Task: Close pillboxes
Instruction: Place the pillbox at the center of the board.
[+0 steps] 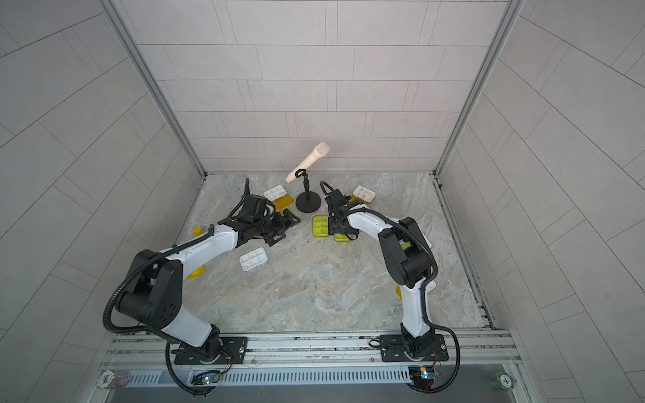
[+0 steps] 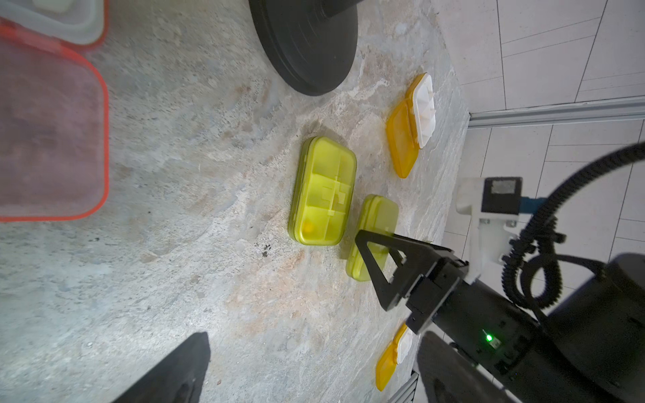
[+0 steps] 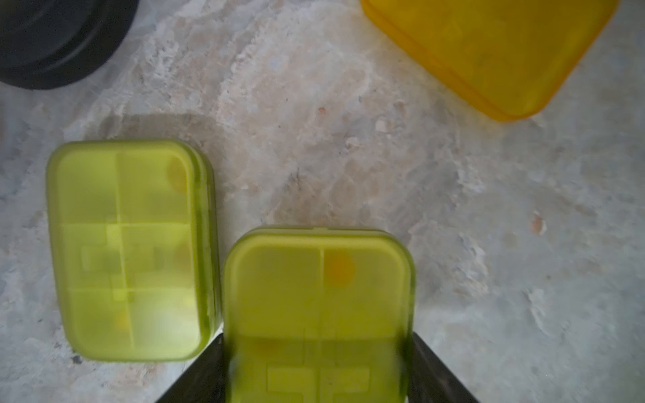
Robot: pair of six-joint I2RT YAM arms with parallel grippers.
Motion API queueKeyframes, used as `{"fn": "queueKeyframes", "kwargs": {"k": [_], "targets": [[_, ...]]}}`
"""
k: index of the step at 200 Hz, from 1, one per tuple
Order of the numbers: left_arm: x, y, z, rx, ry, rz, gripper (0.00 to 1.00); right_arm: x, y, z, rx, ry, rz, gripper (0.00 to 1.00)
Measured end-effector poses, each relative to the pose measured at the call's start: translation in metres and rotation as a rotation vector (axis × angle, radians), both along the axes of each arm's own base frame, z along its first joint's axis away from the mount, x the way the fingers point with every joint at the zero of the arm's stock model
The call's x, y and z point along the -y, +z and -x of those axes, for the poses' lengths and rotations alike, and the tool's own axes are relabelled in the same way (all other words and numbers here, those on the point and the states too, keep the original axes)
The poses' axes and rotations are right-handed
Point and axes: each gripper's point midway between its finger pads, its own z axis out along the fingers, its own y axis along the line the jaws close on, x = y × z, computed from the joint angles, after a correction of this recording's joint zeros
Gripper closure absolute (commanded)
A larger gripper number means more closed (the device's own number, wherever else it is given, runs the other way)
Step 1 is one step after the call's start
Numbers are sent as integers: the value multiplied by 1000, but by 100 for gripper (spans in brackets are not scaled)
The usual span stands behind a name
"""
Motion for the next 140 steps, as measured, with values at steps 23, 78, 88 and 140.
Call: {"fn": "queueKeyframes", "kwargs": {"k": [23,78,88,140], "targets": [[0,0,0,0,-1,1,3,-5,-10,-10,-17,15,10,34],[1,2,-1,5,-4,8,3,-7,-10,-30,-8,13,5,34],[1,2,-1,5,-4,8,3,-7,-9,-31,-9,12,3,34],[2,3,-1,8,-6,15,3,-11,-9,-31,-16,13,-15,30]]}}
